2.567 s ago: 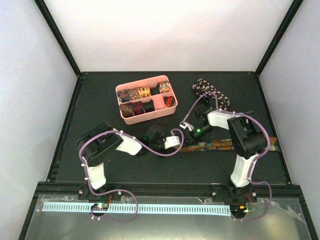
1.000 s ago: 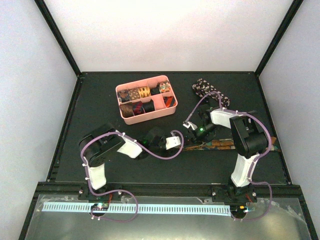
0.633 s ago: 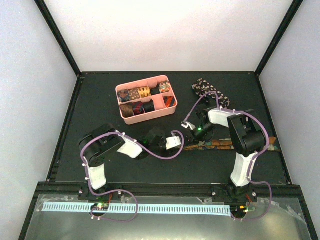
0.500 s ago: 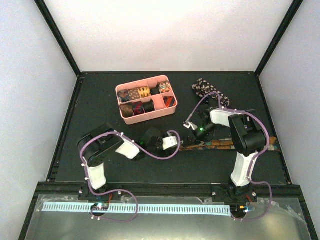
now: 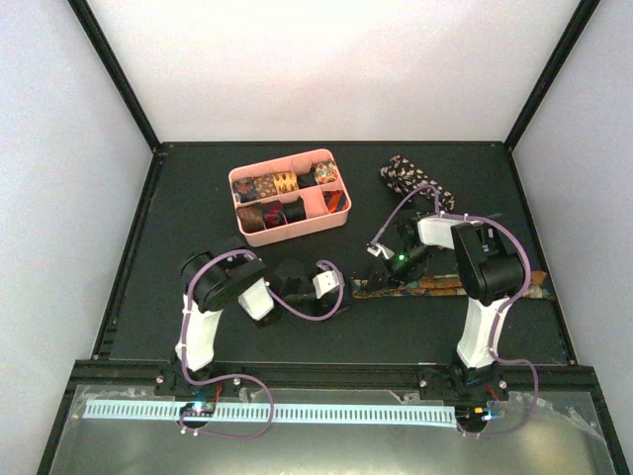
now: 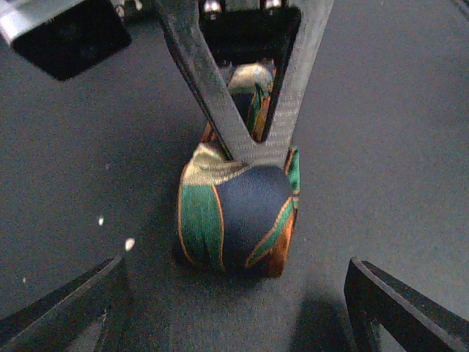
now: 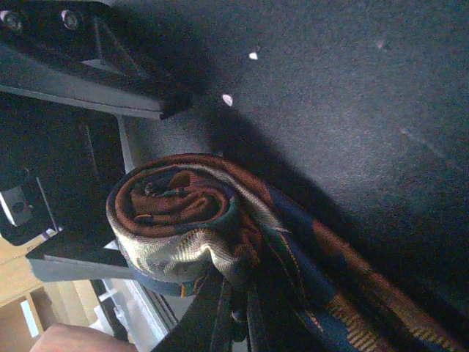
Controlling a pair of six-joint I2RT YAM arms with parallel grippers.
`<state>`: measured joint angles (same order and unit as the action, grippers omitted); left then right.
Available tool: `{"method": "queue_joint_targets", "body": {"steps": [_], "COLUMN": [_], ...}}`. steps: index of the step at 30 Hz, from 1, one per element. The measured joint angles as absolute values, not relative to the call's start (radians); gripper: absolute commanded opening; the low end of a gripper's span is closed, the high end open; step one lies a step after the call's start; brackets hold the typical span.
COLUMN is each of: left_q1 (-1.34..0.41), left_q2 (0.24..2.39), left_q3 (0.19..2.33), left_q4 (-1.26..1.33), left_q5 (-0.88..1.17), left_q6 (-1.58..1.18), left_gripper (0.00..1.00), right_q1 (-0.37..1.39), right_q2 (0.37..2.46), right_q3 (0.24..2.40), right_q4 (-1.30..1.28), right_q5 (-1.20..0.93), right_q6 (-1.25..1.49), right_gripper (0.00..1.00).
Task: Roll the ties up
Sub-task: Roll the tie at the center of the board.
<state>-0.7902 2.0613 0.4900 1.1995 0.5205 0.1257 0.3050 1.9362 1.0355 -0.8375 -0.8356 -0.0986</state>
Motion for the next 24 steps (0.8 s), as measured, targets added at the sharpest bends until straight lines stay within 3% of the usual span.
{"method": "queue_joint_targets", "body": {"steps": [7,11,13,16,21,24], "left_q1": [-0.793,-0.807,-0.817,-0.831,-0.848,-0.852], "left_q2": [2.102,2.101,2.094,2.053,1.959,1.931], "left_q3": [0.569,0.619,0.620,0.625,0.665,0.683], "left_q4": [1.191,1.112,1.078,0.994,0.761,0.667], "left_q5": [0.532,0.526,0.520,0.486,0.415,0.389], "left_q6": [0.112,0.136,0.155,0.184,0.236,0.256], "left_gripper": [0.63,0.45,0.37,0.32,0.31,0.32], "right_q1": [0.300,0.300,0.300,0.300,0.289,0.281], "right_q2": [1.950,1.960,1.963,1.964,1.930,1.882], "right_q3": [1.032,1.030,1.029,1.027,1.028,1.026], "right_q4": [-0.826,-0.811,-0.806,-0.801,-0.819,-0.825], "right_q5": [-0.866,-0.889,-0.897,-0.900,-0.891,-0.859], "right_q6": [-0.099,-0.099,-0.099,-0.098,-0.133,-0.152], "right_gripper": [0.02,0.04,0.10,0.22,0.45,0.49]}}
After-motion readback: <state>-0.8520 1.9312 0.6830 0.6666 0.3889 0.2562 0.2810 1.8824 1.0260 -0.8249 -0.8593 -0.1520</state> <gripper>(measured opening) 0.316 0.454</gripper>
